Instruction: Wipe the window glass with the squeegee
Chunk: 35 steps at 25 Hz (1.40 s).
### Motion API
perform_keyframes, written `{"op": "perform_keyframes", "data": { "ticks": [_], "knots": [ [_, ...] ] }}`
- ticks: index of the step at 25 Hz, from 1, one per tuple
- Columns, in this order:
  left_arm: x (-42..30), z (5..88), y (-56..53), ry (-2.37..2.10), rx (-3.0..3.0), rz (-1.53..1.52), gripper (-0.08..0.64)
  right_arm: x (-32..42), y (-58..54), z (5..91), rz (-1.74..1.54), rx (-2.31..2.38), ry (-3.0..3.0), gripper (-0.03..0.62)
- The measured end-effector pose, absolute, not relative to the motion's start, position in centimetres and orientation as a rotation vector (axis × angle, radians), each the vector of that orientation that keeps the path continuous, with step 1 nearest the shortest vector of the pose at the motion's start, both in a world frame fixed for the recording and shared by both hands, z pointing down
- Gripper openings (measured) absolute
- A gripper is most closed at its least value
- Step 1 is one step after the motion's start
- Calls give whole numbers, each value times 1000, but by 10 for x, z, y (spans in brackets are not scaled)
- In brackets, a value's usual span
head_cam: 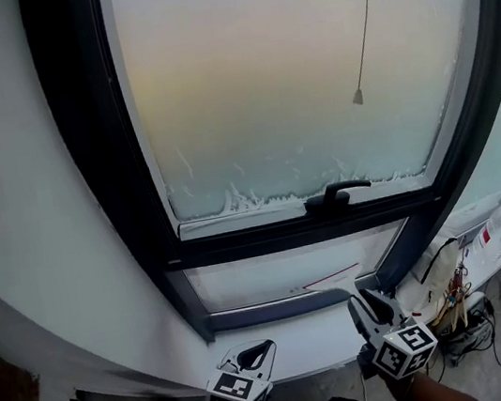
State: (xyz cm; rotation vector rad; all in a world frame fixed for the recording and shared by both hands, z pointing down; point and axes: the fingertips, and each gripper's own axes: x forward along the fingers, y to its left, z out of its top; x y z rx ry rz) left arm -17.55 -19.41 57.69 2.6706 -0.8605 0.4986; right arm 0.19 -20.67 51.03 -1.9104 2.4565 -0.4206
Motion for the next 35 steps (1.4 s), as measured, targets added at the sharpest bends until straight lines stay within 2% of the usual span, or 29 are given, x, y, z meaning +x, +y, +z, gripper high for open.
{"op": "perform_keyframes", "data": {
  "ticks": [7, 18, 24, 35],
  "knots": [
    [-153, 565, -125, -980, 2585, 347, 0, -3, -113, 526, -517, -1744, 2608, 95],
    [-87, 593, 9, -1031, 2449, 346, 0, 60, 29, 585, -678, -1654, 2702, 95],
    [-82, 588, 51, -1057, 2438, 386, 0, 64, 65, 577, -635, -1598, 2744, 95],
    [-113, 559, 40, -1026, 2539, 403, 0, 39, 61, 561, -665, -1609, 2645, 95]
  ]
}}
